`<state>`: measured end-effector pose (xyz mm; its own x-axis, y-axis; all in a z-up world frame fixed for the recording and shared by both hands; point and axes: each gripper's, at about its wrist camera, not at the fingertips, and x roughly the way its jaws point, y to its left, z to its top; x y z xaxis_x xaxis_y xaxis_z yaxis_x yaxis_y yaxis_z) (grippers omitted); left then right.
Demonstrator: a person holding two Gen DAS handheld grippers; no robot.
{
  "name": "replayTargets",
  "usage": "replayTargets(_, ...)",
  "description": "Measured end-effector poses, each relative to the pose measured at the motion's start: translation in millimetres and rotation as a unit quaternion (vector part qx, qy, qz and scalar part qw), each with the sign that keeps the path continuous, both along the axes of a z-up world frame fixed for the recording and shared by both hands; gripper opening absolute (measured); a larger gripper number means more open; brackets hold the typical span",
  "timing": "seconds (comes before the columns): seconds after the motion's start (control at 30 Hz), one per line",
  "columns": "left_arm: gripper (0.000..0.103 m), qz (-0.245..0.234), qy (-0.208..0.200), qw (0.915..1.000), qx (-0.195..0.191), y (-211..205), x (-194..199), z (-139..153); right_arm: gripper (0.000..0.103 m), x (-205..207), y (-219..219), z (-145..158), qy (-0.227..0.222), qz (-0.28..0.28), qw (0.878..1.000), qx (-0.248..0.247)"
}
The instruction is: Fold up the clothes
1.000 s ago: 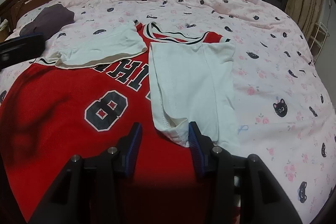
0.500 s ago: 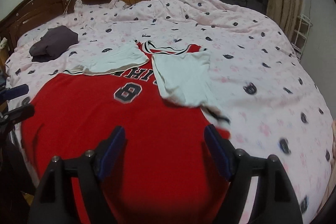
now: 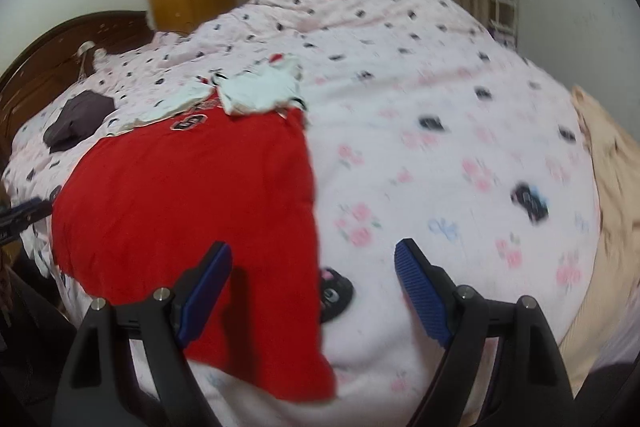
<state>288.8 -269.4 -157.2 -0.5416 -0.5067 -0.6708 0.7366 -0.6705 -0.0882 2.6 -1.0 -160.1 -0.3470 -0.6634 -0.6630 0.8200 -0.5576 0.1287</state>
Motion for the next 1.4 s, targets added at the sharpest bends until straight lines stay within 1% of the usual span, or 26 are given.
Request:
replayTargets(0.07,0.072,0.008,0.003,0.9999,0.009,-4,6,-3,0.085,-3,3,0,-0.006,-0.009,1.000,-0.005)
replayTargets(0.17,0.072,0.015,0.007,0.9995,0.026,-9,13,-8,0.085,-4,4,2,-0.001,-0.014,1.000,-0.008)
replayTargets(0.23,0.072,0.017,0.009,0.9991,0.039,-11,18,-12,0.085,-3,4,2,0.000,-0.013,1.000,-0.007)
replayTargets(0.47,0.072,0.016,0.010,0.9978,0.064,-15,22,-21,0.085,-5,4,-4,-0.010,-0.015,1.000,0.000)
replayTargets(0.77,0.072,0.009,0.012,0.9977,0.066,-13,21,-21,0.085,-5,6,-7,-0.011,-0.014,1.000,0.005)
replayTargets(0.8,0.072,0.005,0.016,0.9974,0.070,-14,22,-20,0.085,-5,6,-7,-0.012,-0.014,1.000,0.005)
replayTargets(0.87,0.072,-0.018,0.045,0.9942,0.096,-19,29,-15,0.085,-5,7,-5,-0.016,-0.014,1.000,0.000)
replayTargets(0.97,0.072,-0.053,0.093,0.9856,0.131,-26,42,-6,0.085,-9,12,-4,-0.033,-0.013,0.999,-0.013)
replayTargets(1.0,0.072,-0.059,0.097,0.9853,0.128,-27,45,-2,0.085,-11,14,-3,-0.040,-0.012,0.999,-0.019)
replayTargets(1.03,0.072,-0.064,0.094,0.9870,0.114,-26,47,3,0.085,-13,16,-2,-0.048,-0.011,0.999,-0.024)
replayTargets(1.13,0.072,-0.072,0.065,0.9923,0.077,-20,43,7,0.085,-16,18,-1,-0.060,-0.010,0.998,-0.032)
replayTargets(1.3,0.072,-0.100,0.016,0.9909,0.089,-14,23,-12,0.085,-16,18,-1,-0.066,-0.006,0.997,-0.034)
replayTargets(1.4,0.071,-0.111,0.004,0.9874,0.112,-15,16,-24,0.085,-16,18,-2,-0.065,-0.003,0.997,-0.032)
